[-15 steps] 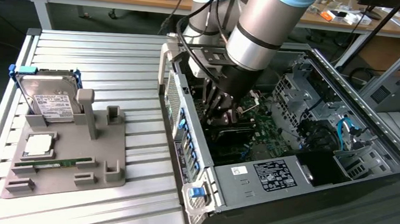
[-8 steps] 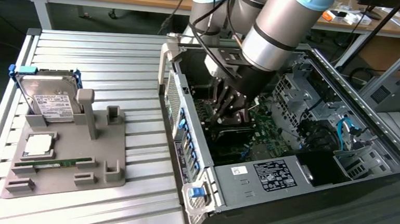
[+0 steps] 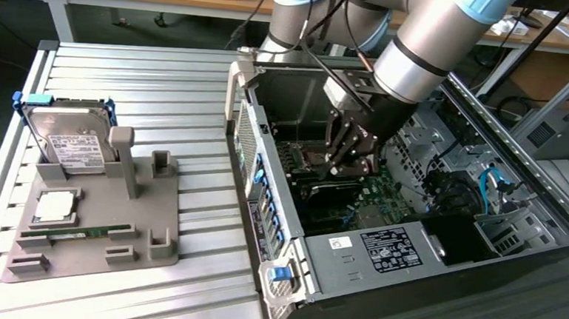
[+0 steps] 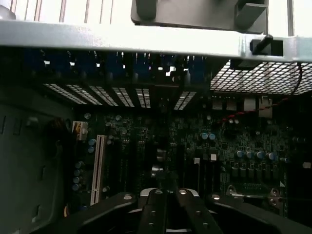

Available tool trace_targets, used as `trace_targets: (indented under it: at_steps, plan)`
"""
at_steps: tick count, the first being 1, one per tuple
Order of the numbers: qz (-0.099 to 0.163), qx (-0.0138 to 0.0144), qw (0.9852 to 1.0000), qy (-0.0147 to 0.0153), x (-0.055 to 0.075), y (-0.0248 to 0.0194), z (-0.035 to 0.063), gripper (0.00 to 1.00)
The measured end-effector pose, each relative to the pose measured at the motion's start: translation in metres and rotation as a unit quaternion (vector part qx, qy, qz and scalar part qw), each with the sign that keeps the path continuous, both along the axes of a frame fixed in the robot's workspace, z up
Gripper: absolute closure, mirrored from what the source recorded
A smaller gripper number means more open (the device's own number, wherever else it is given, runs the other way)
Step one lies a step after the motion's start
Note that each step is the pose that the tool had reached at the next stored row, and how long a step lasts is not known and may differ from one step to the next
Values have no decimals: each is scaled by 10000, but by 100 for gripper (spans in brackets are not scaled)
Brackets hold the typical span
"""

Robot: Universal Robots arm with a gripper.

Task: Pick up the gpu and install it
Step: 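Press down on the gpu until it lock into place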

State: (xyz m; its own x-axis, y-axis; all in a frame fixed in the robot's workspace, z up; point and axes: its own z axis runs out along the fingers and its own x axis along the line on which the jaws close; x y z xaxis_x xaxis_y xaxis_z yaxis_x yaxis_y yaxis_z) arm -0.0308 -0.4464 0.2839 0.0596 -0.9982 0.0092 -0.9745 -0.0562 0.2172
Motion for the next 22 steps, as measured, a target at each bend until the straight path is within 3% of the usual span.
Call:
trace_targets:
  at_steps: [4,6,10,17,19,22]
  plan:
    - [0,-1,10000,62,188,1,-3,89]
    - [-1,-1,9999,107,333,0,-4,89]
    - [0,-1,9999,159,506,0,-5,89]
    - [-1,6,9999,164,545,0,-5,89]
    - [0,6,10000,57,545,0,-7,89]
    - [0,6,9999,-155,545,0,-9,89]
